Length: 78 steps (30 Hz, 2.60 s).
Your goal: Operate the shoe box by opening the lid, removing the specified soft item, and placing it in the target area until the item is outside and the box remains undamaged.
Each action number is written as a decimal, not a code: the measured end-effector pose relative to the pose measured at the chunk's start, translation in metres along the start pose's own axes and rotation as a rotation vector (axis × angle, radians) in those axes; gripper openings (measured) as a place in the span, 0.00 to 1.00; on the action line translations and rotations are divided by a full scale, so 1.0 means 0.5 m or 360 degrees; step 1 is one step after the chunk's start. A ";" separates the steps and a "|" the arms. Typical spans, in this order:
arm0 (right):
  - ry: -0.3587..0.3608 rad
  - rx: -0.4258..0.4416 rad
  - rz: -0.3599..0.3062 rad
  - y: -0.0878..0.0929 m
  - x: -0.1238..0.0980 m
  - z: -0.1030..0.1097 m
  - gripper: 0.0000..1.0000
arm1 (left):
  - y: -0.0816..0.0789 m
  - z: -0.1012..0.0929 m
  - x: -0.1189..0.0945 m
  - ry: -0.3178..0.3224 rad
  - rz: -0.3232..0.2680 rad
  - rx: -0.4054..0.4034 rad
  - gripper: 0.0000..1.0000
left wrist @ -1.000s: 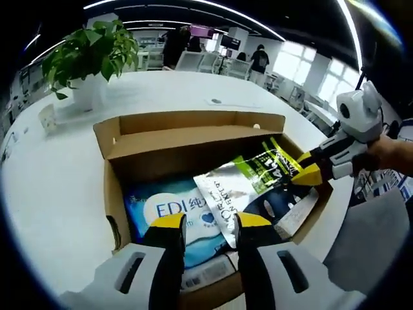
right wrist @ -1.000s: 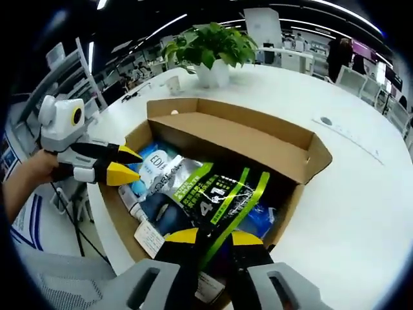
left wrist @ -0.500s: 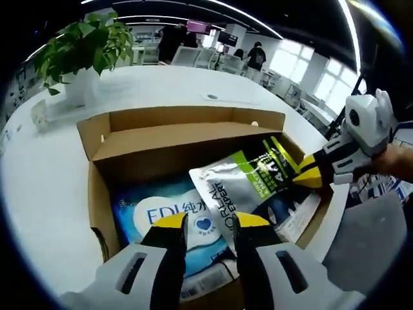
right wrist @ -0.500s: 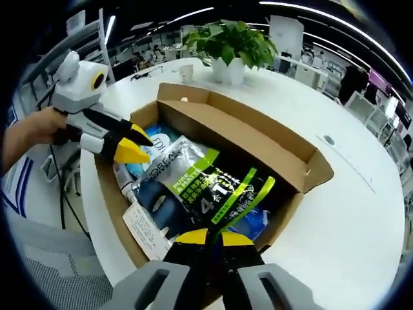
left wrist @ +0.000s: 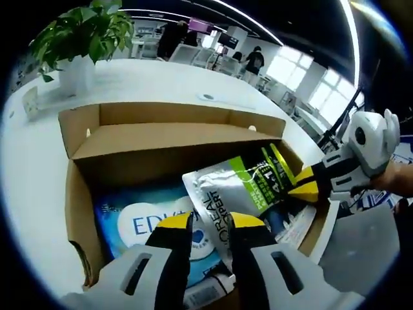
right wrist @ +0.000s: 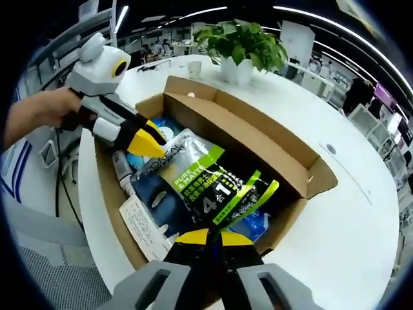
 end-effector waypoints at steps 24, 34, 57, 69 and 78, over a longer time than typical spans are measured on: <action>-0.0044 0.0152 -0.0065 0.000 -0.006 -0.005 0.00 | -0.001 -0.007 0.006 -0.0023 0.0023 0.0016 0.00; -0.0100 0.0326 -0.0146 -0.002 -0.028 -0.008 0.00 | -0.015 -0.014 -0.009 -0.0033 -0.0008 -0.0019 0.00; -0.0138 0.0520 -0.0279 -0.011 -0.099 -0.039 0.00 | -0.079 -0.064 -0.037 -0.0005 -0.0092 0.0066 0.00; -0.0122 0.0576 -0.0323 -0.001 -0.144 -0.066 0.00 | -0.112 -0.106 -0.033 0.0013 -0.0100 0.0101 0.00; -0.0103 0.0632 -0.0355 0.024 -0.175 -0.092 0.00 | -0.133 -0.148 -0.016 0.0020 -0.0090 0.0120 0.00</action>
Point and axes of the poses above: the point that each gripper's makers call its tool centre point, and the gripper's own axes: x roughly forward along the fingers, z roughly to its left, y roughly out of its underside, the point moved 8 cm from there along -x, roughly backward along the fingers, and after that the axes turned 7 degrees about x, right-handed, at the moved point
